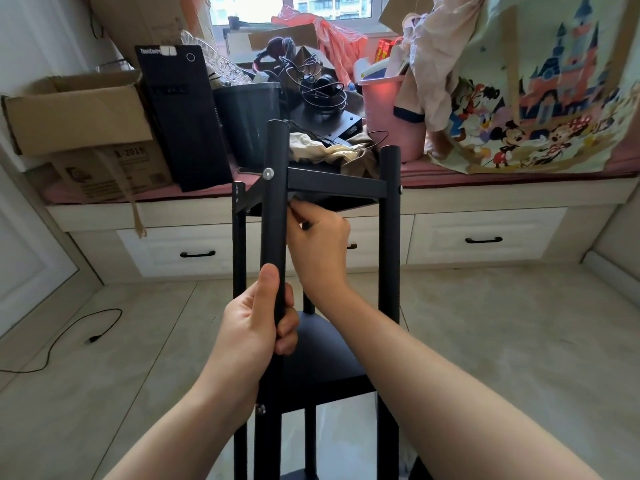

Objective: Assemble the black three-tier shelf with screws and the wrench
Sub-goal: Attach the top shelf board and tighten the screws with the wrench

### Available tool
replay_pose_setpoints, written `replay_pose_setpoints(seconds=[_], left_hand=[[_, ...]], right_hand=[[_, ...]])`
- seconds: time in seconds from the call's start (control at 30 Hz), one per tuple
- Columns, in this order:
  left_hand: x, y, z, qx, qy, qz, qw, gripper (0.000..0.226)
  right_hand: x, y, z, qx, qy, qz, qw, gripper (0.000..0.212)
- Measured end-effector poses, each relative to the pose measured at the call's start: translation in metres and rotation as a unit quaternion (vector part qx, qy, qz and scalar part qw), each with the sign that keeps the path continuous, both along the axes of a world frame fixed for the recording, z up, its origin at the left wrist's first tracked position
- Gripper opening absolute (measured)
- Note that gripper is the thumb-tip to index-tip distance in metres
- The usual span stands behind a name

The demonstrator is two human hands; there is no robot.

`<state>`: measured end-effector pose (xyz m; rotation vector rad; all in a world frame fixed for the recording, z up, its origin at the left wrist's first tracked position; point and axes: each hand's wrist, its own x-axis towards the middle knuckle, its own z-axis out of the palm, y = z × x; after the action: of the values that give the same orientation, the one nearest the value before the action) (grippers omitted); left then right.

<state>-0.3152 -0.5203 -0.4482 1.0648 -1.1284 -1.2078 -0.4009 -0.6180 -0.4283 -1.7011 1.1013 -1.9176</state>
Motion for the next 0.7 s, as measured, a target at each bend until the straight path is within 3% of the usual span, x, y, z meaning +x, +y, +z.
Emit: replay_pose_setpoints(seconds=[0.3,0.5,0.7], left_hand=[[0.002,-0.001,0.0,-0.002,-0.003,0.009,1.0,0.058],[0.002,-0.001,0.0,-0.004,-0.006,0.002,1.0,0.057],[-0.001,-0.002,0.0,-0.01,-0.004,0.003,1.0,0.052]], right_hand=[[-0.012,0.006,0.0,0.057,0.056,0.048,0.996,0.023],[-0.03,0.018,0.005,0.15,0.091,0.115,0.978,0.035],[-0.044,0.024,0.016,0.171,0.086,0.141,0.971,0.022]])
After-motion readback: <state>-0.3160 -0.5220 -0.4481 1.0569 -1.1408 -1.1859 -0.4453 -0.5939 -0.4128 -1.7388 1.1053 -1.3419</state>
